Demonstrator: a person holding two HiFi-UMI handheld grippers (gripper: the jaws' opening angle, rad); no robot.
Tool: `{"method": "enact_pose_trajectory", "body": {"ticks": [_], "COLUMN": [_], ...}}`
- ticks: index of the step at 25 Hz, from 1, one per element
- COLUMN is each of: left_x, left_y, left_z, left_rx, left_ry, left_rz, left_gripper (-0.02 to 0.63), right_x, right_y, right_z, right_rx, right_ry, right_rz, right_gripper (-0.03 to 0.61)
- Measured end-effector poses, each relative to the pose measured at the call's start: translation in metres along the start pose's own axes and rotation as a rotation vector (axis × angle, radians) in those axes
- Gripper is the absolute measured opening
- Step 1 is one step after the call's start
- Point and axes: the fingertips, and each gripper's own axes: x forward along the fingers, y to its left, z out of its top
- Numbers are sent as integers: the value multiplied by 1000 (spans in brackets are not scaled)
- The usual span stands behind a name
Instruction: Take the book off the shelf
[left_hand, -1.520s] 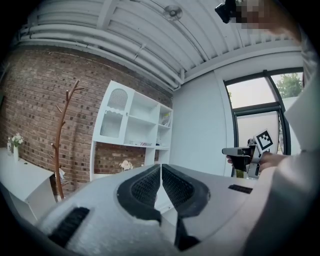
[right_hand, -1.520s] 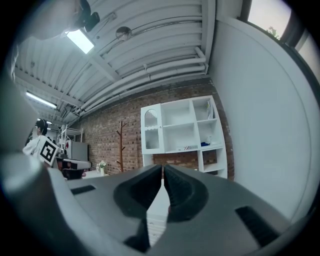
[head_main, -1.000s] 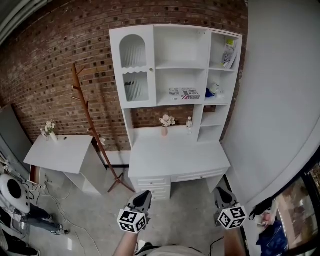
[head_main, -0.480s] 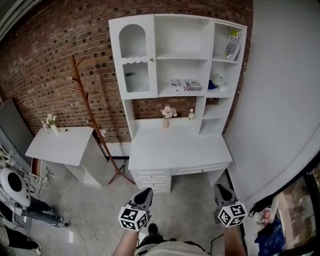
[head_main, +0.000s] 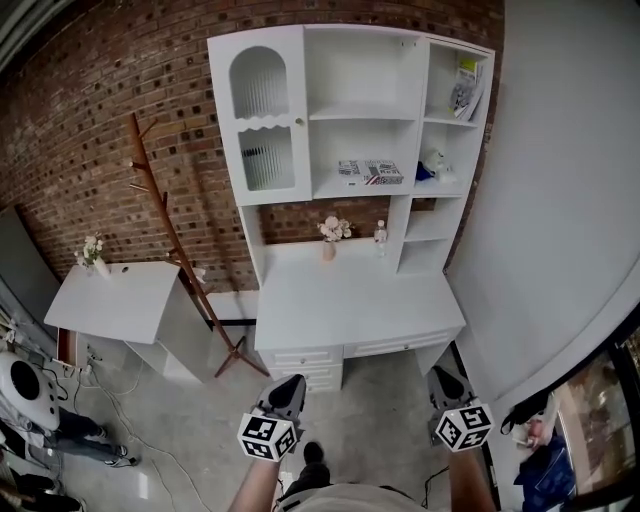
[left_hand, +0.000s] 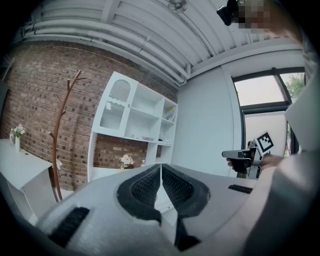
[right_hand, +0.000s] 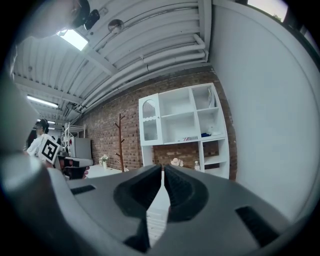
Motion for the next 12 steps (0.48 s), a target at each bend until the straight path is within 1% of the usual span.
{"method": "enact_pose_trajectory", "body": {"ticks": [7, 12], "left_x": [46, 76], "left_y": [33, 63], "left_z": [13, 17], "left_rx": [-6, -12], "left_ry": [0, 5], "left_rz": [-36, -43], "left_gripper": [31, 31], "right_x": [45, 82], "right_y": [-12, -16], "right_z": [13, 14], "right_rx": [5, 5], "right_ry": [-1, 11], "right_rz": [-44, -60], "right_gripper": [34, 34]}}
